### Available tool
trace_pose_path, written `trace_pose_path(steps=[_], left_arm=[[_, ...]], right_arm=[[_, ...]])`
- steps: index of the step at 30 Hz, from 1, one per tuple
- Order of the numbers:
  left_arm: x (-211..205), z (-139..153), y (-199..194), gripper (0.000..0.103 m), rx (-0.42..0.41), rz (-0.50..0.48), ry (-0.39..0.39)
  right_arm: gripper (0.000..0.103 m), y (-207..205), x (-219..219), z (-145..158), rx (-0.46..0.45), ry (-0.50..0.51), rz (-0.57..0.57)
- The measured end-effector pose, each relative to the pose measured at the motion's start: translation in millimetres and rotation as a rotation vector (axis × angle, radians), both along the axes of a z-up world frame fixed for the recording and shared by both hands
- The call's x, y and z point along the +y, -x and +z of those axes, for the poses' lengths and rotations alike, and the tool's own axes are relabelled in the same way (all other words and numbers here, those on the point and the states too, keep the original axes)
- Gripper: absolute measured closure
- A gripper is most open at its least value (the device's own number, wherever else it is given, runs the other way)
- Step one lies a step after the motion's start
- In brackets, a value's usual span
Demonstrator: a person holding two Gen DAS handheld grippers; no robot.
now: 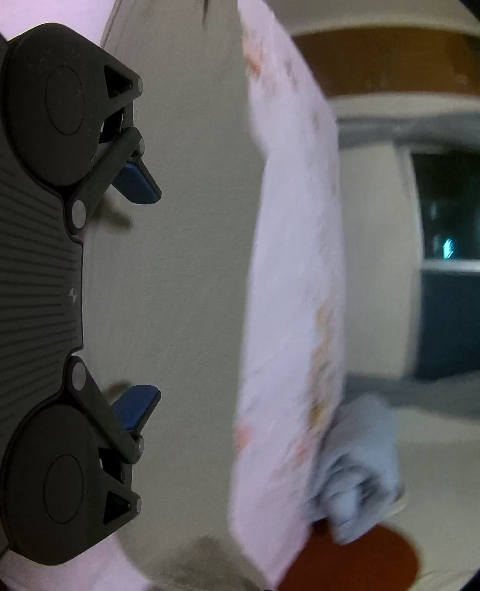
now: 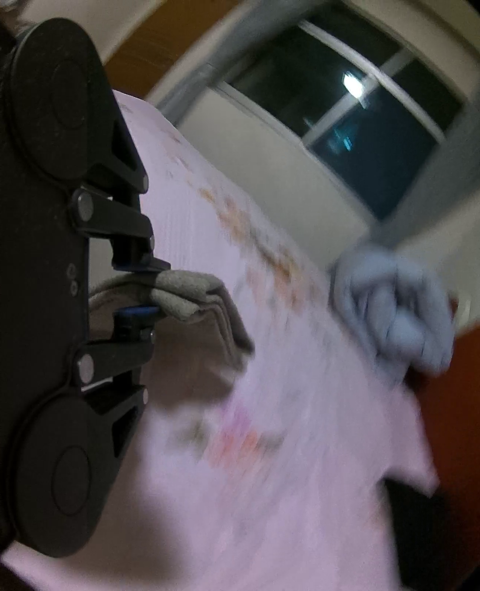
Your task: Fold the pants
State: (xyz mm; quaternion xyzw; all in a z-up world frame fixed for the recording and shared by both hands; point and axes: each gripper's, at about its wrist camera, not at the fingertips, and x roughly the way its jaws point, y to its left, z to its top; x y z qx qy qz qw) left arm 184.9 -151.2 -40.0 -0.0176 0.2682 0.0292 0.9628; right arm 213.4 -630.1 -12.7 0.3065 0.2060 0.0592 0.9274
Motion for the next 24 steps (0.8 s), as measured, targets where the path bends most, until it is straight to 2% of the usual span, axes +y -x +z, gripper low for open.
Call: trace_pose_path(steps=[2, 4, 7, 10, 11, 12, 13, 14, 15, 18, 19, 21, 24], left_arm=[[52, 16, 9, 0.000, -0.041, 0.062, -0.010], [113, 27, 16, 0.000, -0.049, 0.130, 0.007], [196, 33, 33, 0.000, -0.077, 0.244, 0.058], [249, 24, 51, 0.000, -0.069, 0.339, 0.102], [260, 18, 56, 0.000, -0.062, 0.363, 0.114], [268, 12, 61, 0.000, -0.059, 0.380, 0.124], [275, 6, 65, 0.000, -0.050, 0.398, 0.136], [280, 0, 71, 0.000, -0.044, 0.408, 0.146], [285, -5, 74, 0.000, -0.037, 0.416, 0.158], [292, -15, 82, 0.000, -0.032, 0.424, 0.196], [295, -16, 82, 0.000, -0.043, 0.425, 0.212], [292, -16, 75, 0.000, -0.050, 0.413, 0.223], [286, -20, 65, 0.000, -0.024, 0.379, 0.207]], right_arm=[[0.095, -5, 40, 18, -0.045, 0.039, 0.067], [0.095, -10, 85, 27, -0.070, 0.079, 0.135], [0.095, -14, 167, 24, -0.087, 0.161, 0.256], [0.095, -12, 256, -3, -0.051, 0.252, 0.418], [0.094, -10, 289, -19, -0.031, 0.296, 0.506], [0.088, -10, 320, -39, 0.012, 0.344, 0.608], [0.084, -10, 351, -60, 0.106, 0.388, 0.714], [0.078, -1, 367, -68, 0.112, 0.463, 0.726], [0.074, 14, 372, -63, 0.037, 0.530, 0.706], [0.076, 24, 347, -43, -0.023, 0.409, 0.696], [0.076, 24, 337, -37, -0.039, 0.397, 0.670], [0.074, 17, 326, -31, -0.031, 0.409, 0.638], [0.075, 5, 324, -31, 0.003, 0.390, 0.667]])
